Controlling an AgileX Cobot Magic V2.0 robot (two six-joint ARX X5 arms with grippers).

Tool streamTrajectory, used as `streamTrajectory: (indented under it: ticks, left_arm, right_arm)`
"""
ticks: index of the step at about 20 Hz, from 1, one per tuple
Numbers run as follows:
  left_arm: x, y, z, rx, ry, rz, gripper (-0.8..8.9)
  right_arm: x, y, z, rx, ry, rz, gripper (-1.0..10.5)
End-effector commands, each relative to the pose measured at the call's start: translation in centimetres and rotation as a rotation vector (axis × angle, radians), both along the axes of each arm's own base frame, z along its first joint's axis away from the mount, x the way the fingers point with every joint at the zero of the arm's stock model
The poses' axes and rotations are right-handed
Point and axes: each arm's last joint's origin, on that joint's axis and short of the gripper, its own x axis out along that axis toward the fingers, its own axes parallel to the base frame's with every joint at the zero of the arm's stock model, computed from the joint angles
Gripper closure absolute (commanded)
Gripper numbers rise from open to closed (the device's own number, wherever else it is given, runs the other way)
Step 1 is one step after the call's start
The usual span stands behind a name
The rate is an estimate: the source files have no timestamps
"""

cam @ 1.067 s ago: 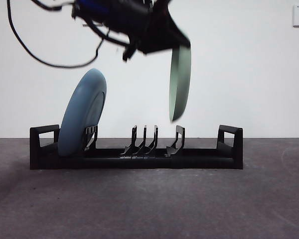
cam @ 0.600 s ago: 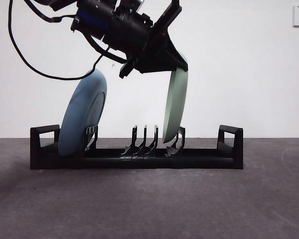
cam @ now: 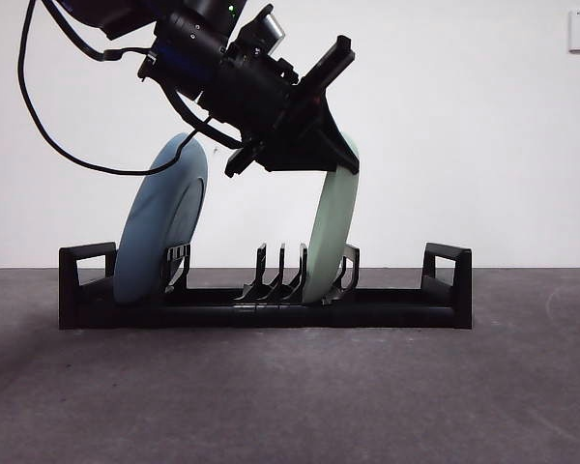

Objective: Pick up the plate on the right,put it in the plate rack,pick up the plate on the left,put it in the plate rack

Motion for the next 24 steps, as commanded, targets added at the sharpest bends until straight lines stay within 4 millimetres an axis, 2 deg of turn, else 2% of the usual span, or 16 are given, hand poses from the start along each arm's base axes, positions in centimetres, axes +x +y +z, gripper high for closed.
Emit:
streamTrajectory:
  ticks: [1, 5, 8, 14, 18, 19, 20, 22, 24]
  left_arm:
    - [-0.1, 0.1, -0.5, 0.039, -0.002, -0.010, 6.19]
    - [-0.3, 0.2, -0.2, 0.051, -0.008, -0.023, 5.20]
    - [-0.8, 0.6, 1.1, 0.064, -0.056, -0.040, 5.20]
    - [-3.5, 2.5, 5.8, 0.114, -0.192, -0.057, 5.20]
    - [-6.8, 5.4, 9.8, 0.241, -0.310, 0.028, 5.34]
    - [-7.8, 6.3, 10.7, 0.277, -0.322, 0.076, 5.35]
    - [-8.8, 7.3, 11.5, 0.317, -0.339, 0.120, 5.48]
    - [-10.5, 9.2, 12.7, 0.397, -0.361, 0.180, 8.13]
    - [-11.7, 11.0, 13.4, 0.452, -0.351, 0.227, 8.21]
  right_arm:
    - [0.3, 0.1, 0.0, -0.008, -0.003, 0.000, 7.6]
    - [0.5, 0.2, -0.3, -0.023, 0.016, 0.007, 7.6]
    - [0.8, 0.3, -0.8, -0.065, 0.047, 0.027, 7.6]
    - [1.3, 0.7, -2.3, -0.181, 0.153, 0.125, 7.6]
    - [1.2, 0.7, -2.9, -0.292, 0.174, 0.185, 7.6]
    - [1.2, 0.7, -2.9, -0.307, 0.169, 0.194, 8.0]
    - [1.2, 0.7, -2.9, -0.309, 0.167, 0.194, 8.7]
    - [1.2, 0.6, -2.9, -0.308, 0.167, 0.193, 9.6]
    - [1.2, 0.7, -2.9, -0.305, 0.167, 0.193, 9.6]
